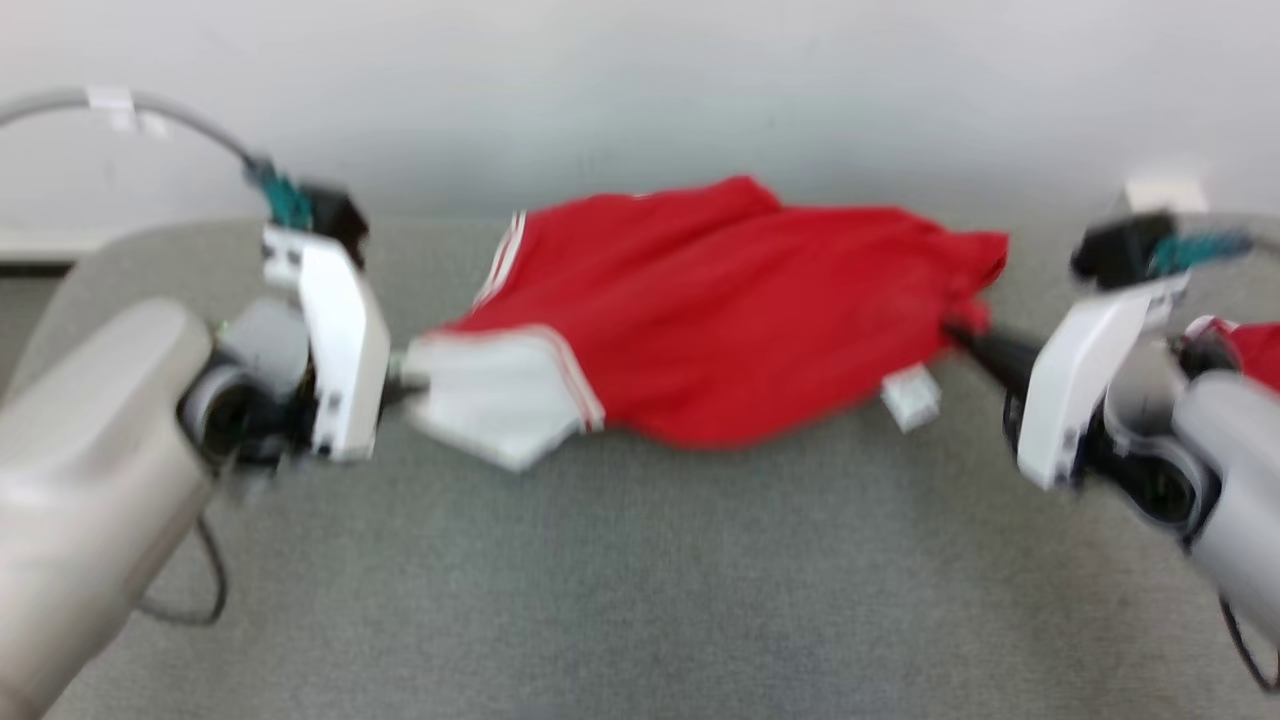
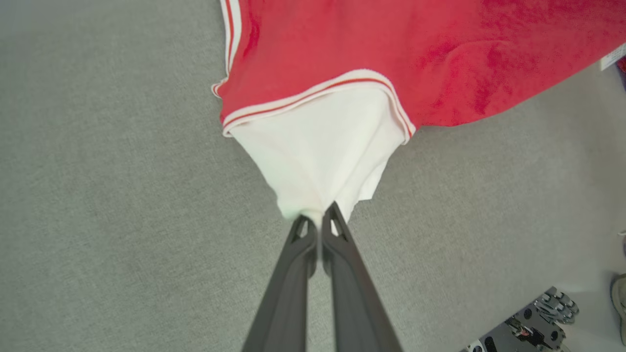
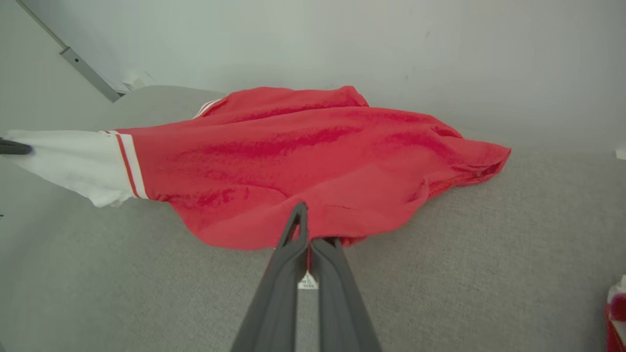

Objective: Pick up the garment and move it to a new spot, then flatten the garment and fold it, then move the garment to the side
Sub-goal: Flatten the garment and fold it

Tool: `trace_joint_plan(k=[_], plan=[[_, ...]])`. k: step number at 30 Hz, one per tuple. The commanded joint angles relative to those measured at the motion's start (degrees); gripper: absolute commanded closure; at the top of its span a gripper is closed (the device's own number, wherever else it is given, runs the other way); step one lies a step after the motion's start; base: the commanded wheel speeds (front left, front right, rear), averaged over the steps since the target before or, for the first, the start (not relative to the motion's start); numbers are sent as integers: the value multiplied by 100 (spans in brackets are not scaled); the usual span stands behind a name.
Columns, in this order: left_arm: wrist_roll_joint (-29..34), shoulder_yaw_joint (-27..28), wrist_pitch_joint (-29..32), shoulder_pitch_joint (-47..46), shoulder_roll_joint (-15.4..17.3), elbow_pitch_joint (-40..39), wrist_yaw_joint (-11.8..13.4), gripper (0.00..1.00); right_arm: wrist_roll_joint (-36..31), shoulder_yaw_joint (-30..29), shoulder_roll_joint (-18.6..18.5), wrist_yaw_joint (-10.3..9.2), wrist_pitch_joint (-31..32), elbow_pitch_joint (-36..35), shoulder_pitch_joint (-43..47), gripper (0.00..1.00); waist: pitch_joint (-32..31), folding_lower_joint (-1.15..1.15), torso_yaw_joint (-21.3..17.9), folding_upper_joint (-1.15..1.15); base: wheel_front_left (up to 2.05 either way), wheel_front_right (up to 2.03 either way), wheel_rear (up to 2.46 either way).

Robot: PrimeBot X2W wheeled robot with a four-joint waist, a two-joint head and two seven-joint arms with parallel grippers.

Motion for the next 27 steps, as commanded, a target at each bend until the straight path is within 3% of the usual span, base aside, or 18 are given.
trace_joint_plan(k=[1,8,18,23,27], plan=[[-229,-91,227,297,229,-245,13,100,108,153,-134,-12,155,-133,286,100,-535,2,-66,0,0,0,0],[-952,-446,1312,1168,1067,-1476,98,100,476,621,-686,-12,646,-909,1078,100,-1091,2,-16,0,0,0,0],[-1945,-592,2280,1949,2025,-3701,986,100,1119,798,-1721,-12,1529,-2191,1962,100,-1325,2,90,0,0,0,0],[-2282,-671,2448,2290,2410,-4575,1314,100,1508,859,-2386,-12,2259,-2938,2334,100,-1341,2,73,0,0,0,0],[-2386,-668,2385,2455,2582,-4996,1522,100,1587,875,-2789,-12,2488,-3444,2445,100,-1308,2,37,0,0,0,0]])
